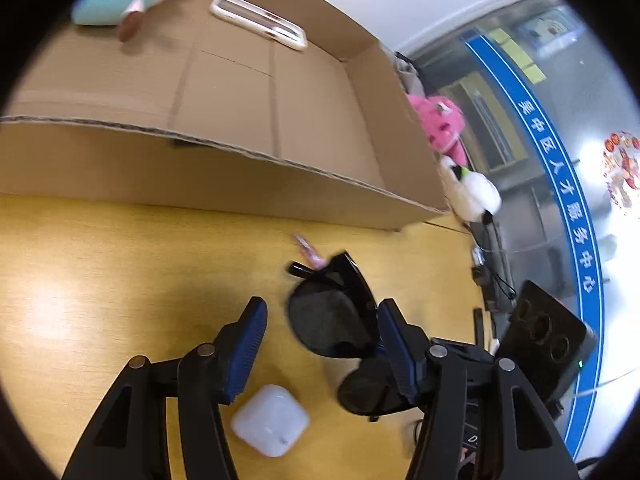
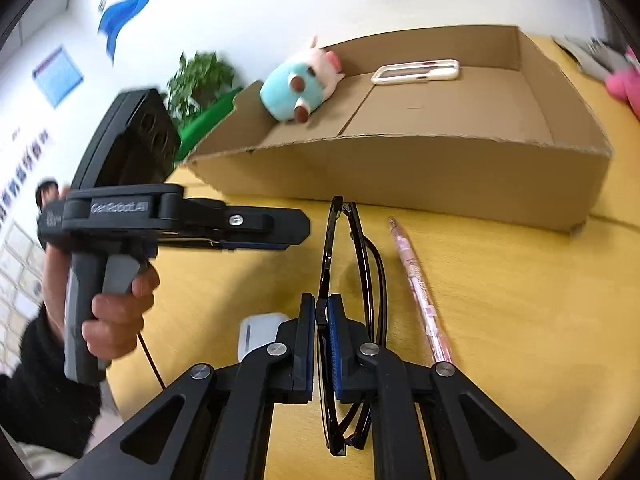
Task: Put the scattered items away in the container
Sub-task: 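Close the right gripper on the sunglasses while the left gripper grasps the other lens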
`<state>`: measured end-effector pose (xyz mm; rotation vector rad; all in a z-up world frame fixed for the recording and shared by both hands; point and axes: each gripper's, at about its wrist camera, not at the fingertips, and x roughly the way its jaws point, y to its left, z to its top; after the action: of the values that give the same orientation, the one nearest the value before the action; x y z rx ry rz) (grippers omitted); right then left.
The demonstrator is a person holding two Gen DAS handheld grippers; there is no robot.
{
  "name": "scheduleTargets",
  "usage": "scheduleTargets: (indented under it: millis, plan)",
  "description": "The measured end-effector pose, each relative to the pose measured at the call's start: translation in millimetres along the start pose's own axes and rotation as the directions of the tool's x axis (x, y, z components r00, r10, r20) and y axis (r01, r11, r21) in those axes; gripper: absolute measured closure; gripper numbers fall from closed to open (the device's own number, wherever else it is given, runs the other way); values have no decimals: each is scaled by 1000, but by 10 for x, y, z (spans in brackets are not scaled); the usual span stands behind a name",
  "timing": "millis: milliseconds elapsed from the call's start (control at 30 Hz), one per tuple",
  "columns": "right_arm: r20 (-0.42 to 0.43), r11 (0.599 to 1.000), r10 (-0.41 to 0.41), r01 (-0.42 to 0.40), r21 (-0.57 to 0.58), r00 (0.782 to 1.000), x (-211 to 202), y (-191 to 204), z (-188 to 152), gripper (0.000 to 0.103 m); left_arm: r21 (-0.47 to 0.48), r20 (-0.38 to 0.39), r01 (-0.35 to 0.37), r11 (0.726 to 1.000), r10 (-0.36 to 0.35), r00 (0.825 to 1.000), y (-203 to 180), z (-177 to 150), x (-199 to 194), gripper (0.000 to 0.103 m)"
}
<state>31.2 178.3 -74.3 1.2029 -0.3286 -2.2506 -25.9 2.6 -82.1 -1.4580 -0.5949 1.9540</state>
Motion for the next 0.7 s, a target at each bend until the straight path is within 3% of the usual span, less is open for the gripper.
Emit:
scheduleTargets:
  millis: [233,333,700]
  plan:
    - [88,990,97,-105,98,991,-189,-109,82,96,-62,30,118,991,-116,993,-13,-34,33,44]
    - [112,978,147,-162,130,983,-234,-150,85,96,-48,44,192,980,-190,981,-105,-20,14,49]
    - [96,971,211,-220,91,973,-282,-103,256,95,26,90,95,995,-97,991,-427,38,-216,52]
